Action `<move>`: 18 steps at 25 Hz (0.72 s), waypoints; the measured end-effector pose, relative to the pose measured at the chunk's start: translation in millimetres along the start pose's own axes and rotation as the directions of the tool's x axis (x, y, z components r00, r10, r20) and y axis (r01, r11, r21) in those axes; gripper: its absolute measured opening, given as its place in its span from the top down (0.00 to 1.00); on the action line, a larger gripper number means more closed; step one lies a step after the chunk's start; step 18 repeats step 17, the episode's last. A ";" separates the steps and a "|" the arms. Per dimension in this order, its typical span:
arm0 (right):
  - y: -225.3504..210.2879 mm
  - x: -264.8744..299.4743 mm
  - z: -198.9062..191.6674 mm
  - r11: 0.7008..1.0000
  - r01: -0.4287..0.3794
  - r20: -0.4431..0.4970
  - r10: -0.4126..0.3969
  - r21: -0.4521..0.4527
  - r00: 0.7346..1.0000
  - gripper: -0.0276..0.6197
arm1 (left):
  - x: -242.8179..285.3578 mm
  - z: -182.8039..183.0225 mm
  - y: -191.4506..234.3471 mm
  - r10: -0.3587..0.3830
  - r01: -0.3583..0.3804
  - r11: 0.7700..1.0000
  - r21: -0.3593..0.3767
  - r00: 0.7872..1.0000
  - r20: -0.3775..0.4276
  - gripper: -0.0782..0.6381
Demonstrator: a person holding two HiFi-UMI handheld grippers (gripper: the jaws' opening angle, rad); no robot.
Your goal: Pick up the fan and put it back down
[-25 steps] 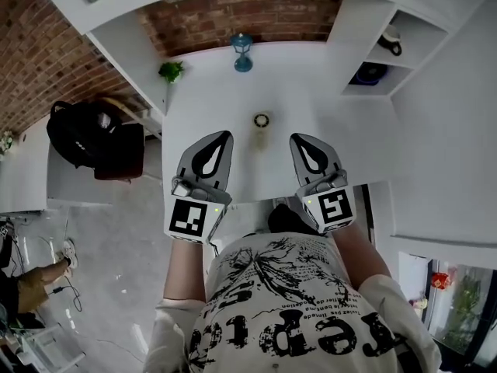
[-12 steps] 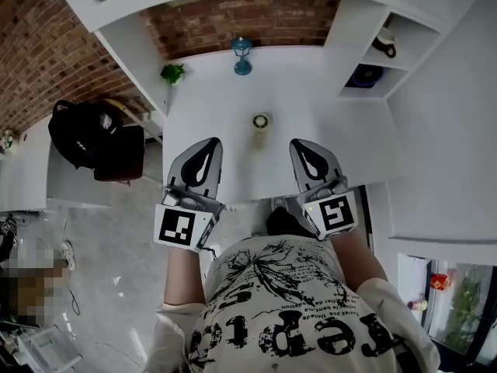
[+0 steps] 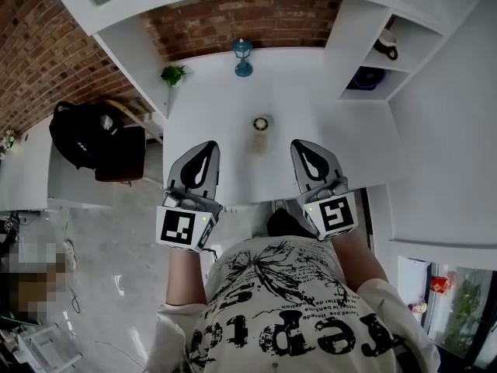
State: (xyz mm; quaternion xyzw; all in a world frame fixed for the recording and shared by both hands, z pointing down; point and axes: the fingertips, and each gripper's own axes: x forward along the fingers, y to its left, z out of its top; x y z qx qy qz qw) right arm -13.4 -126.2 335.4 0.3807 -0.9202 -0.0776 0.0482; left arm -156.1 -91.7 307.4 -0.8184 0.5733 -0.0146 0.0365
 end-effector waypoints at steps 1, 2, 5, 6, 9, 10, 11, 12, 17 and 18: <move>-0.1 1.3 -0.8 1.000 -0.001 0.000 0.001 -0.002 1.000 0.94 | 0.6 -2.3 1.1 0.002 -0.002 1.000 -0.004 1.000 -0.004 0.87; -0.3 2.8 -1.6 1.000 -0.003 -0.001 0.003 -0.004 1.000 0.94 | 1.3 -4.0 2.3 0.003 -0.003 1.000 -0.009 1.000 -0.006 0.87; -1.7 6.4 -3.7 1.000 -0.003 -0.007 0.003 -0.005 1.000 0.94 | 4.4 -6.9 5.2 0.003 -0.004 1.000 -0.014 1.000 -0.012 0.87; -2.0 7.5 -4.6 1.000 -0.003 -0.010 0.003 -0.004 1.000 0.94 | 5.1 -7.8 6.3 0.004 -0.004 1.000 -0.013 1.000 -0.015 0.87; -3.7 12.2 -7.2 1.000 -0.002 -0.016 0.002 -0.003 1.000 0.94 | 7.1 -11.1 13.8 0.018 -0.018 1.000 -0.010 1.000 -0.025 0.87; -4.6 13.9 -7.9 1.000 -0.001 -0.019 0.001 -0.001 1.000 0.94 | 7.6 -11.9 16.9 0.025 -0.025 1.000 -0.010 0.999 -0.028 0.87; -5.4 15.6 -8.5 1.000 0.001 -0.020 -0.001 0.002 1.000 0.94 | 7.9 -12.4 19.6 0.030 -0.030 0.999 -0.013 0.999 -0.029 0.87; -5.8 17.2 -9.0 1.000 0.002 -0.021 -0.002 0.003 1.000 0.94 | 8.2 -12.8 21.5 0.032 -0.033 0.999 -0.015 0.999 -0.028 0.87; -2.7 27.5 -9.5 1.000 -0.014 -0.015 0.013 -0.013 1.000 0.94 | 12.5 -14.2 25.8 0.022 -0.022 1.000 -0.003 0.999 -0.032 0.87; -2.7 27.5 -9.5 1.000 -0.014 -0.015 0.013 -0.013 1.000 0.94 | 12.5 -14.2 25.8 0.022 -0.022 1.000 -0.003 0.999 -0.032 0.87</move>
